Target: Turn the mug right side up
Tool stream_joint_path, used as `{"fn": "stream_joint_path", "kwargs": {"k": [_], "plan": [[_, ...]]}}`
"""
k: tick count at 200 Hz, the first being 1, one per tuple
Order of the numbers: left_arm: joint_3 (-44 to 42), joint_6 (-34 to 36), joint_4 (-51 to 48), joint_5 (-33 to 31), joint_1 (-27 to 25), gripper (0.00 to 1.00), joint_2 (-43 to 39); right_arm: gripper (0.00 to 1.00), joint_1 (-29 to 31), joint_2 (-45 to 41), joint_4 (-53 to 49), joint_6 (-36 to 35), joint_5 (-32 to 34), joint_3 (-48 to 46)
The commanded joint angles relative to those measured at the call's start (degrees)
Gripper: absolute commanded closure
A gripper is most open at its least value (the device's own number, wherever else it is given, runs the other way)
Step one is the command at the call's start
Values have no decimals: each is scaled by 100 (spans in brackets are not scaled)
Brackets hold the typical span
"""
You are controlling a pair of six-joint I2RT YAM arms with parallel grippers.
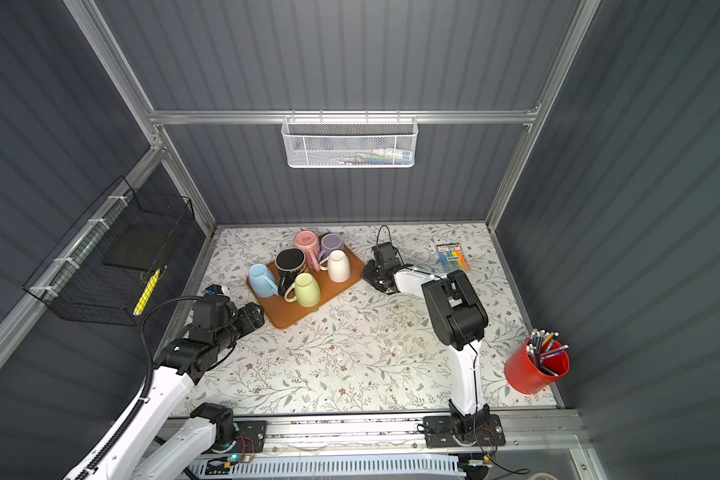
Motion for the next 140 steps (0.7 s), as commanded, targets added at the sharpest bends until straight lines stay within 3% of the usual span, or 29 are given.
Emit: {"fn": "stream_joint_path", "kwargs": {"k": [1, 36, 61, 79, 140], "plan": [[-186, -153, -281, -40, -4, 19, -140, 100, 98, -241, 97, -236, -193, -506], [-396, -242, -367, 7, -2, 25, -197, 100, 136, -644, 155, -396, -92, -952], [-516, -301, -384, 38, -2, 25, -159, 72, 65, -745, -58, -683, -100, -860], [-631, -330, -268, 131, -2, 26, -18, 61, -68, -700, -148, -807, -316, -712], [-808, -346, 221, 265, -29, 31, 694, 53, -377, -86, -615, -1063, -753, 350]]}}
